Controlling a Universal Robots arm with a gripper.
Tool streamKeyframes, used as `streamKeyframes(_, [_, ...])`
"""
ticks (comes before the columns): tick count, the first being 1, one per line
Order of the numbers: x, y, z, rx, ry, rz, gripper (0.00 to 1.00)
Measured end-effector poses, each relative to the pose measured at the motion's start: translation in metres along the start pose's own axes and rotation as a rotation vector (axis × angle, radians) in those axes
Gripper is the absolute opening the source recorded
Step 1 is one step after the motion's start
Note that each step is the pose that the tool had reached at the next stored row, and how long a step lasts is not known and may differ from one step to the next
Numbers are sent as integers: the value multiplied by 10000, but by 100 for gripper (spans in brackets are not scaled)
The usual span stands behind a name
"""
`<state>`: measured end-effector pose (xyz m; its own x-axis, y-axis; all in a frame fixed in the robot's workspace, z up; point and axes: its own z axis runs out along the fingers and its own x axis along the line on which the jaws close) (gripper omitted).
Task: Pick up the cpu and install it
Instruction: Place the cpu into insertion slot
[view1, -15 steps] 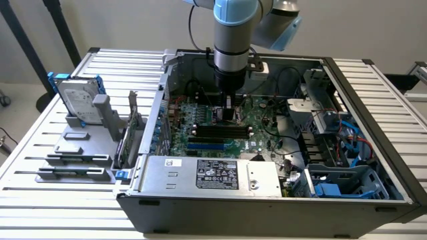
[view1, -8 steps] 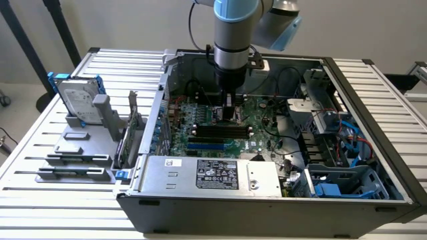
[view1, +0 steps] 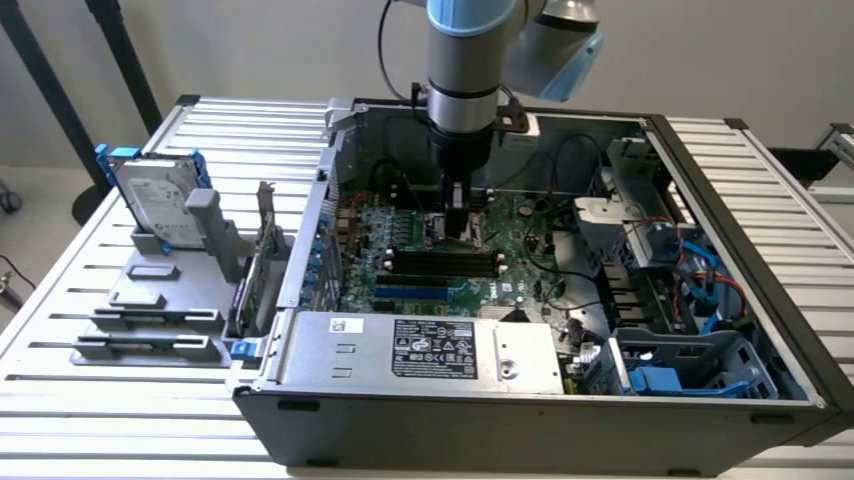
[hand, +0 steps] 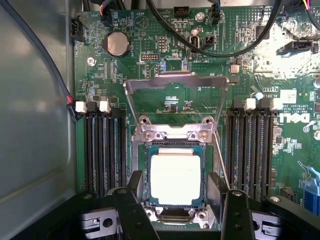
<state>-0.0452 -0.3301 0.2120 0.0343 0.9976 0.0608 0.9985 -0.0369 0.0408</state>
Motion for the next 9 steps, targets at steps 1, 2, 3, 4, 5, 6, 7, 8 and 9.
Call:
streamKeyframes(1, [0,-3,-13,2,9,5,63])
streamKeyframes(2, [1,-7,-25,3,21,9,63])
streamKeyframes(3, [1,-12,-36,4,34,13,63])
streamKeyframes(4, [2,-18,-46,6,50,17,63])
streamKeyframes(5, [2,-27,-53,7,66,22,60])
streamKeyframes(6, [2,-36,-59,9,82,26,54])
streamKeyframes(7, [2,-49,-62,11,98,30,54])
streamKeyframes(8, [1,-62,-66,15,110,32,47])
streamKeyframes(9, [1,-77,-68,23,122,35,42])
